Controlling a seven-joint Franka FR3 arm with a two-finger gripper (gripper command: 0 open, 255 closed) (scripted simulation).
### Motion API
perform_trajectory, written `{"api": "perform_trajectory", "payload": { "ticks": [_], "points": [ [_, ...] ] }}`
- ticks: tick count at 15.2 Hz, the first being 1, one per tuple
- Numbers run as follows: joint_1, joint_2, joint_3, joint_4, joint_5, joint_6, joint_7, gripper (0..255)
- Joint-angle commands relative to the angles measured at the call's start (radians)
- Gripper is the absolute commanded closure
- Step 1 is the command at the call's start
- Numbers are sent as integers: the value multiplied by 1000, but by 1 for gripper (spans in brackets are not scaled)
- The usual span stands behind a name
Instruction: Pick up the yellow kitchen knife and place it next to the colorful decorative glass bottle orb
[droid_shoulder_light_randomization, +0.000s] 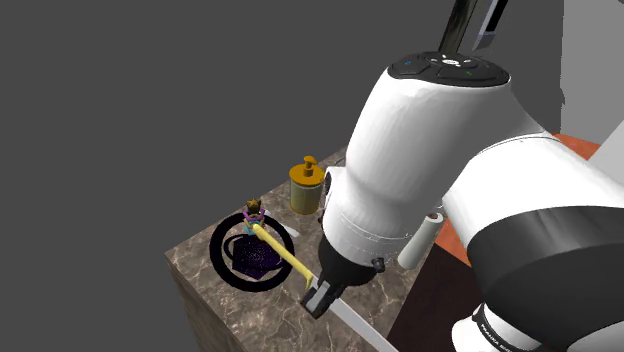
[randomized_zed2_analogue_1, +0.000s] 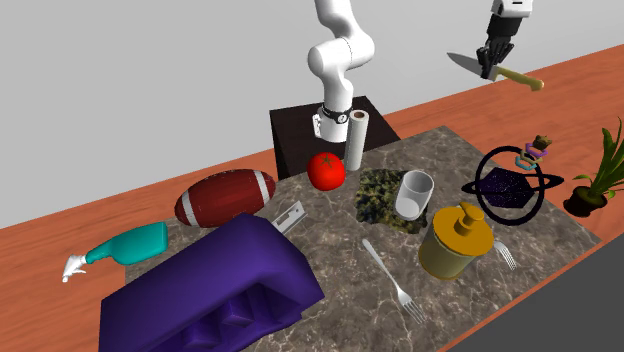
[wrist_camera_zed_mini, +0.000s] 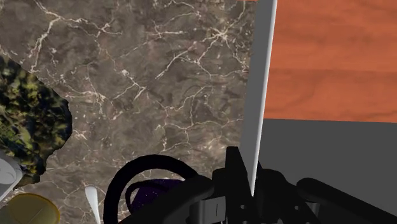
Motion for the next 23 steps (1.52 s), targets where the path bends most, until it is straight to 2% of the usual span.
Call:
{"api": "perform_trajectory", "payload": {
  "ticks": [1,14,23],
  "points": [
    [-1,10,10,-19,-1,29,5,255],
    [-17,85,72,-139,-15,219,38,255],
    [-49,170,129,-203,-58,359,84,255]
  ]
}}
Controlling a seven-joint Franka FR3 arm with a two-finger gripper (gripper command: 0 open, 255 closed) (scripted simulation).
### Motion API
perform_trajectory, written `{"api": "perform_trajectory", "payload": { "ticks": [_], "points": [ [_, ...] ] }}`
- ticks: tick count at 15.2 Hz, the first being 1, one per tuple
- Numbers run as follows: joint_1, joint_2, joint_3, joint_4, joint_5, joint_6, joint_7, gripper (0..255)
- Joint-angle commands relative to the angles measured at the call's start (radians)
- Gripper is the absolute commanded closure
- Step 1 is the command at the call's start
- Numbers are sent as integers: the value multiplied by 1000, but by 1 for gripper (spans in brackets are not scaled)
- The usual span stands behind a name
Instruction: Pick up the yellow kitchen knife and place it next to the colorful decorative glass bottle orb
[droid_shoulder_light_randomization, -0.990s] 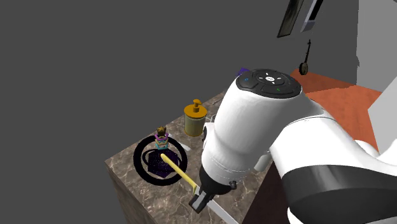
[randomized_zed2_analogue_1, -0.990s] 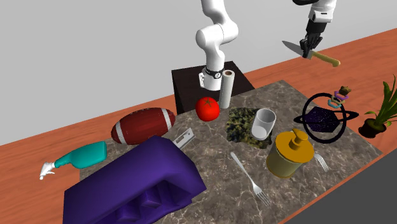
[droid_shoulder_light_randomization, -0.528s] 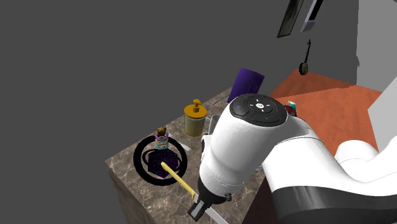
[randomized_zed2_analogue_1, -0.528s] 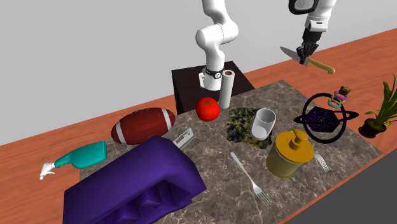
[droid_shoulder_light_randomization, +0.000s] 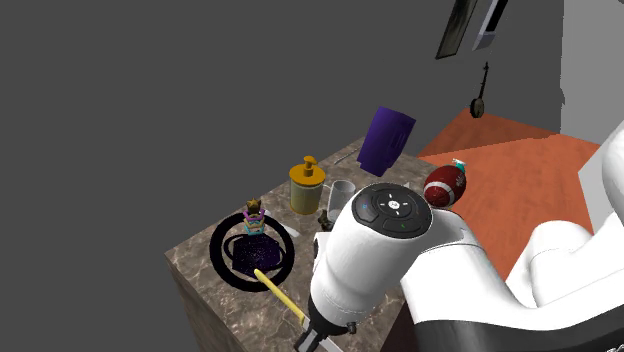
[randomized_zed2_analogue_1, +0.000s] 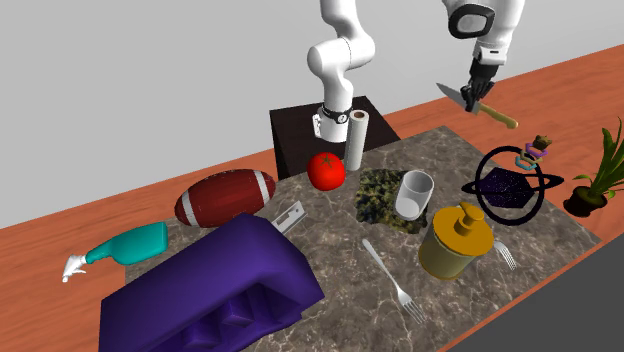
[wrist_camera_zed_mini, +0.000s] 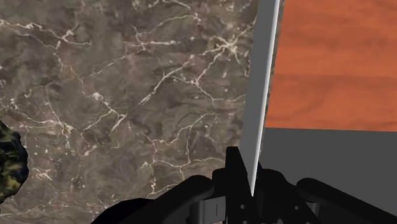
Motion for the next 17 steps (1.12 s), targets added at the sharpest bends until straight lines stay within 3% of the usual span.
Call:
{"api": "perform_trajectory", "payload": {
  "ticks": [1,10,17],
  "points": [
    [-10,24,15,-11,-16,32,15,255],
    [-75,150,85,-55,-139,175,116,255],
    [-136,287,125,-70,-352,272,278,255]
  ]
}}
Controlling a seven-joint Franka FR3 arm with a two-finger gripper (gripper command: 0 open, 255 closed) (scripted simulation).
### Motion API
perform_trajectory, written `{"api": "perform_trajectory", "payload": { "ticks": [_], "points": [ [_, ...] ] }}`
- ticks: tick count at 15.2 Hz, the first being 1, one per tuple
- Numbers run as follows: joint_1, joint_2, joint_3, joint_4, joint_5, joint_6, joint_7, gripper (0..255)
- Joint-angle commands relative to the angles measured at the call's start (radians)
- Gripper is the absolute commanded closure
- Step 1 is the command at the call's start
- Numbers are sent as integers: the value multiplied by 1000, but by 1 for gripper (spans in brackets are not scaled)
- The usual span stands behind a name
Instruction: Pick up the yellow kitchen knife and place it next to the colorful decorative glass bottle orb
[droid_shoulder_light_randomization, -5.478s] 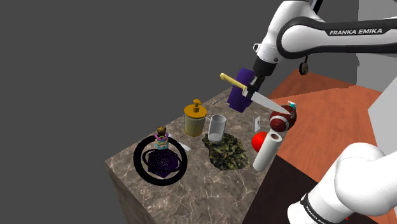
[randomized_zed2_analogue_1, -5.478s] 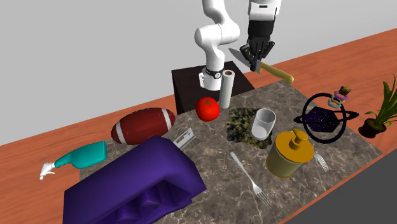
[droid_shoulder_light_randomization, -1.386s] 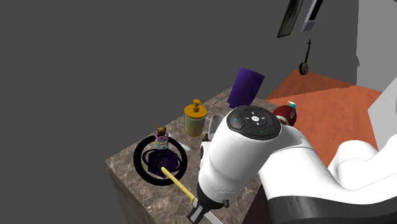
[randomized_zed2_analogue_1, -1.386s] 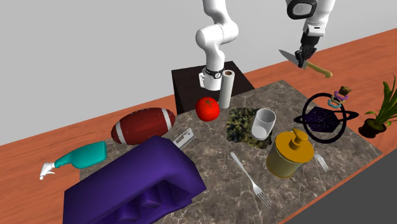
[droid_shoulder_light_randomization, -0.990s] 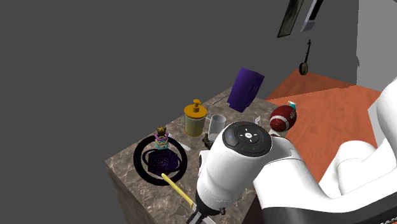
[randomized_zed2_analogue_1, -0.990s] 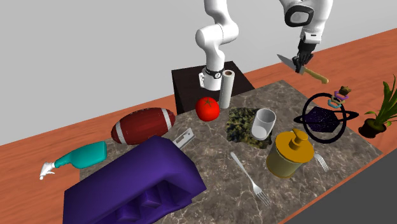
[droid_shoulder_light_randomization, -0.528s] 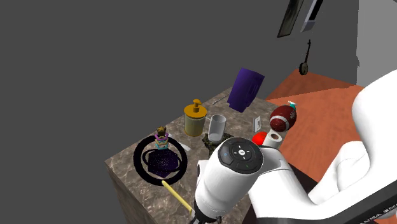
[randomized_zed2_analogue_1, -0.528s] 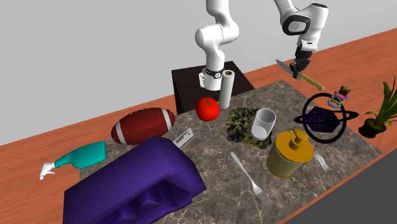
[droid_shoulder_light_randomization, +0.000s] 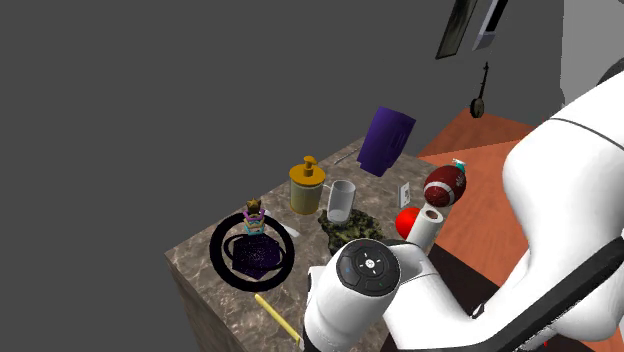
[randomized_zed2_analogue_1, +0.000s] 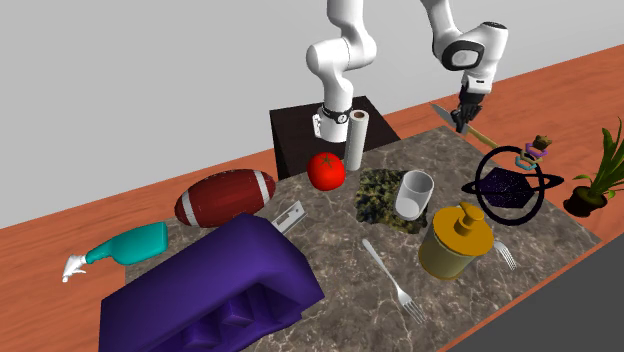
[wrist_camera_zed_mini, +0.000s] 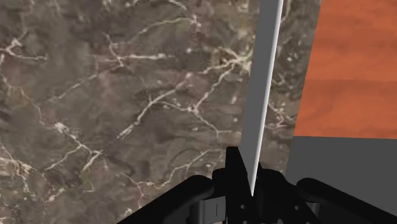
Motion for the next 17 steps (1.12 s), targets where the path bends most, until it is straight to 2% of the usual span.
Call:
{"api": "perform_trajectory", "payload": {
  "ticks": [1,4,7,15,16,17],
  "points": [
    [-12,46,3,0,-84,24,63,255],
    [-6,116,-22,3,-218,50,163,255],
    [24,181,-72,12,-347,71,259,255],
    [29,185,-78,12,-353,73,264,255],
    [29,185,-78,12,-353,73,264,0],
    [29,185,-78,12,-353,73,264,0]
  ]
}}
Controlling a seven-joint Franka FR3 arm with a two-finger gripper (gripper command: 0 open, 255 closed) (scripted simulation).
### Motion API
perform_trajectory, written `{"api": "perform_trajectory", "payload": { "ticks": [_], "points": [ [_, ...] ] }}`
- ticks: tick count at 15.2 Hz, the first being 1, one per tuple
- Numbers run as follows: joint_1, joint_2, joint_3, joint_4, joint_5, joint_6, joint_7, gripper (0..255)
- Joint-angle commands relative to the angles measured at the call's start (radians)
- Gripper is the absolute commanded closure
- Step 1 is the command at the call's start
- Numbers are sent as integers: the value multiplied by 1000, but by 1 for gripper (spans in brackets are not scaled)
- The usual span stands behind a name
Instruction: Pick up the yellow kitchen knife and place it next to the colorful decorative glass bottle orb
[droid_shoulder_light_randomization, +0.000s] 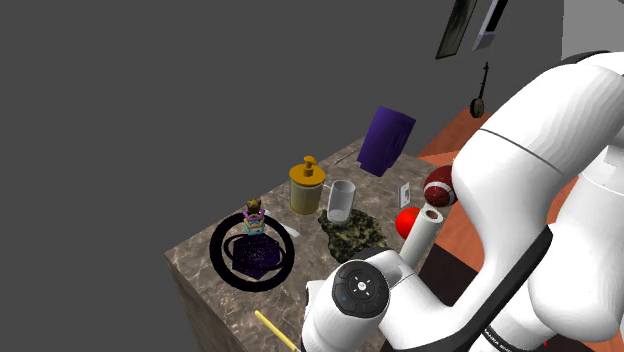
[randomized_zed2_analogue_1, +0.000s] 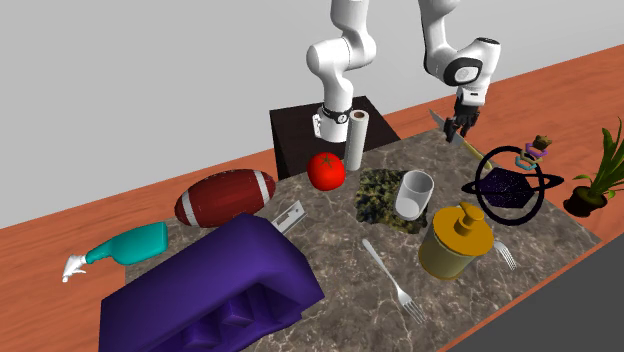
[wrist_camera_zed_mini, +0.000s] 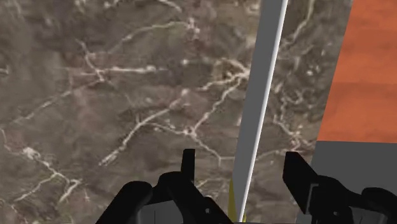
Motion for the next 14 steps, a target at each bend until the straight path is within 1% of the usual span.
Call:
{"api": "perform_trajectory", "payload": {
  "ticks": [1,4,6,7,8,9,10,14],
  "points": [
    [0,0,0,0,0,0,0,0],
    [0,0,0,0,0,0,0,0],
    [-62,-117,101,-19,224,-34,-160,0],
    [-74,-183,133,-23,346,-59,-248,0],
    [-63,-233,135,-23,433,-84,-310,0],
    [-45,-230,116,-23,428,-84,-306,0],
    [-41,-230,111,-23,427,-84,-305,0],
    [-39,-230,110,-23,427,-84,-305,0]
  ]
}}
